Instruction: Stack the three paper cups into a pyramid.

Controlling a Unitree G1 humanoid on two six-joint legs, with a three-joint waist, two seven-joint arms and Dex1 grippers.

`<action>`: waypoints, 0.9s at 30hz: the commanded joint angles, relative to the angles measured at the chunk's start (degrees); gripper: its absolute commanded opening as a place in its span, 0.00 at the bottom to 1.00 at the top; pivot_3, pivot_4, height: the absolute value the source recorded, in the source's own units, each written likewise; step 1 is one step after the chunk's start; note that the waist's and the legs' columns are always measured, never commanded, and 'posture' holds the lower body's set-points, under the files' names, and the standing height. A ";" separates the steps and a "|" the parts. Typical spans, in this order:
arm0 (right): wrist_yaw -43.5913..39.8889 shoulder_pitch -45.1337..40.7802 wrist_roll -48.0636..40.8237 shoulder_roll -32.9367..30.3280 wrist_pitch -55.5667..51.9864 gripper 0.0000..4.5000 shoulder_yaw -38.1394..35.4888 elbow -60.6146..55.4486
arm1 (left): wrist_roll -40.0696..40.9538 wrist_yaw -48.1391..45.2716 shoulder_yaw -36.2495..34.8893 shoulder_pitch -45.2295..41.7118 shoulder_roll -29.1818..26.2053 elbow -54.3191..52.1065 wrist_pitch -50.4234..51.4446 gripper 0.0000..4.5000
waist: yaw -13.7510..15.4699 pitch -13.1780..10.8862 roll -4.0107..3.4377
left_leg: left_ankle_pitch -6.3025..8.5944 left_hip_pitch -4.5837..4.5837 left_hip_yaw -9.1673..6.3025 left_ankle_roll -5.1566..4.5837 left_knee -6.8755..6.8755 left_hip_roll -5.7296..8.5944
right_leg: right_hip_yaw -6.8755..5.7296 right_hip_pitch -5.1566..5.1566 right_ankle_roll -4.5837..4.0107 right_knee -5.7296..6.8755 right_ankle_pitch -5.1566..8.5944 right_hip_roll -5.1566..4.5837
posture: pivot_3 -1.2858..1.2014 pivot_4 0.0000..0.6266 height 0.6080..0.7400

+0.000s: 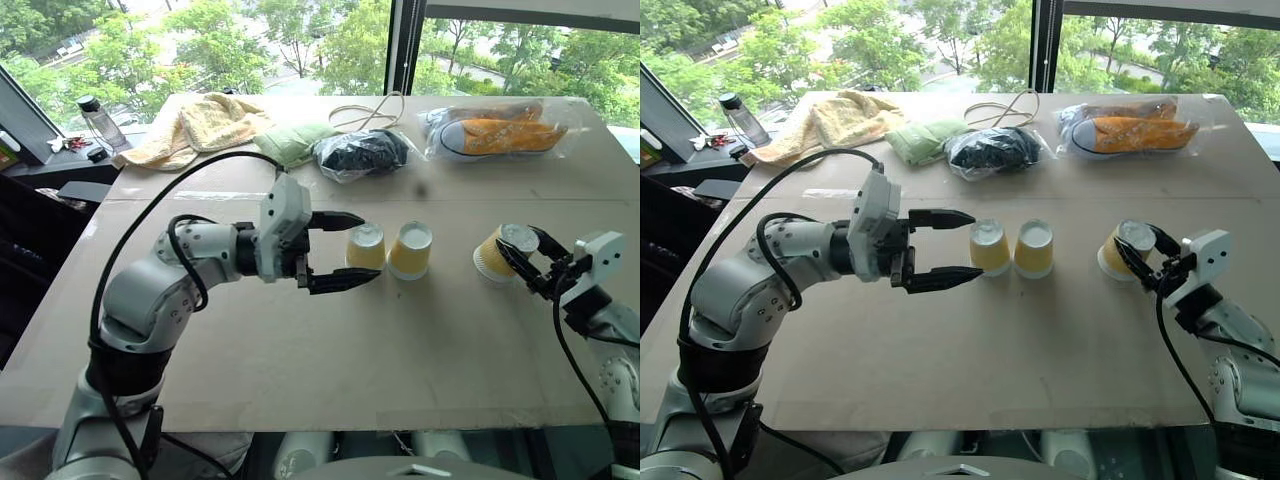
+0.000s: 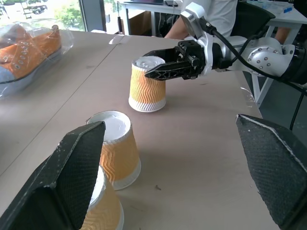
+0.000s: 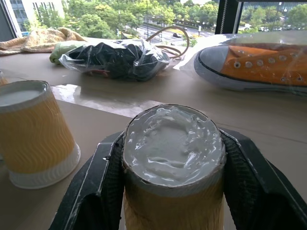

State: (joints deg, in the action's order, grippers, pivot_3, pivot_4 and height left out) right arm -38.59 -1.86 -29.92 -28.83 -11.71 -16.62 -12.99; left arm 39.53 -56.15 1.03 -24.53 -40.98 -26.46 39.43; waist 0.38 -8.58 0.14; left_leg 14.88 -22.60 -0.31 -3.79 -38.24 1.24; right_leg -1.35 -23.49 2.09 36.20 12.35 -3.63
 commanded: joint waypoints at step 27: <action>-1.07 -32.39 -11.56 -4.14 -32.64 0.50 17.26 -5.94 | 3.01 8.08 -12.52 11.16 -2.90 -7.35 -1.73 1.00 | 0.34 -0.27 0.11 | 0.00 -0.28 -0.12 0.01 0.09 0.12 | -0.32 -0.10 0.00 -0.25 -0.03 -0.36 | 0.52 0.24 1.00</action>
State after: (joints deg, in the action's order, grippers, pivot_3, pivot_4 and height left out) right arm -38.71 -33.98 -41.82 -32.79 -45.72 1.23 -18.23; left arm 41.57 -48.31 -10.22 -13.24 -43.60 -31.58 38.51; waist 0.72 -8.84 0.25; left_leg 14.88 -22.88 -0.44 -3.78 -38.15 1.35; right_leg -1.68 -23.59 2.09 35.96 12.32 -3.98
